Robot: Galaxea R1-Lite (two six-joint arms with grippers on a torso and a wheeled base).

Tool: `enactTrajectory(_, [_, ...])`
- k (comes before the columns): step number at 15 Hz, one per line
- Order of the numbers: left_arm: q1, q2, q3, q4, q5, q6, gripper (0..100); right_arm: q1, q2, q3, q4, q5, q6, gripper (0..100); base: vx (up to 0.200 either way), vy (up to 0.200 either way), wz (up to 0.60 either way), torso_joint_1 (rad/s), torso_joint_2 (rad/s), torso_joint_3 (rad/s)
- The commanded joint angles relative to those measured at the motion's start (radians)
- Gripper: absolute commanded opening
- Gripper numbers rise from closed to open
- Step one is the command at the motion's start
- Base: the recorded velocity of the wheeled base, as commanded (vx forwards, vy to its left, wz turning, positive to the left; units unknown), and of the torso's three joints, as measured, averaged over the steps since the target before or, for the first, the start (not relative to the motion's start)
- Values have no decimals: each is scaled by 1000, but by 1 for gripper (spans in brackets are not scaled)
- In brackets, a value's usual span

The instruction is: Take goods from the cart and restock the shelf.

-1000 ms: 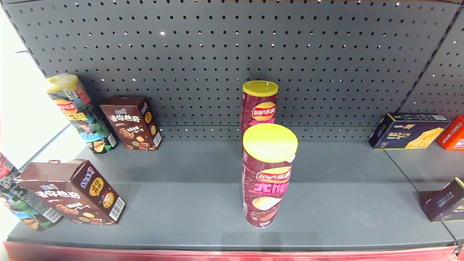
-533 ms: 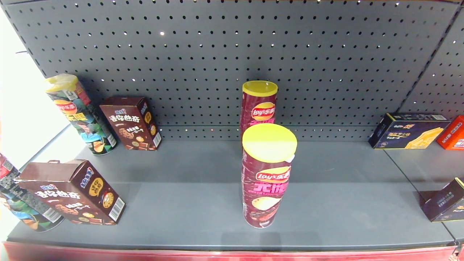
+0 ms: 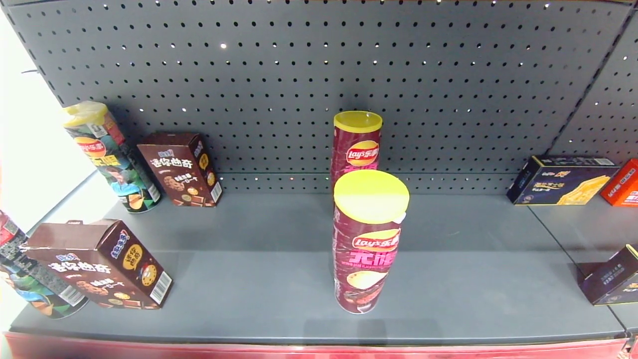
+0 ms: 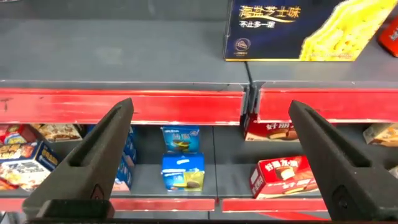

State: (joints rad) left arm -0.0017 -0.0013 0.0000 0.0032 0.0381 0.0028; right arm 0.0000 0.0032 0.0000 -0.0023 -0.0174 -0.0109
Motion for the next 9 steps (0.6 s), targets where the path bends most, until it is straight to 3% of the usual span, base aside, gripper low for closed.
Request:
enactTrajectory(1, [0,1,0,0,3,2,100,0,0,0,-1,1,0,100,-200,0,0,2,2,7])
enactTrajectory(2, [0,1,0,0,3,6,100,0,0,0,-1,-1,5,100,-200,0,0,2,-2,2])
enactTrajectory(3, [2,1,0,0,2,-6,100,0,0,0,1,1,5,100,0,0,0,0,0,0])
enactTrajectory(8, [2,1,0,0,-1,3,100,0,0,0,-1,1,3,100,0,0,0,0,0,0])
enactTrajectory(9, [2,1,0,0,-3,6,100,0,0,0,-1,1,5,100,0,-200,0,-7,2,2])
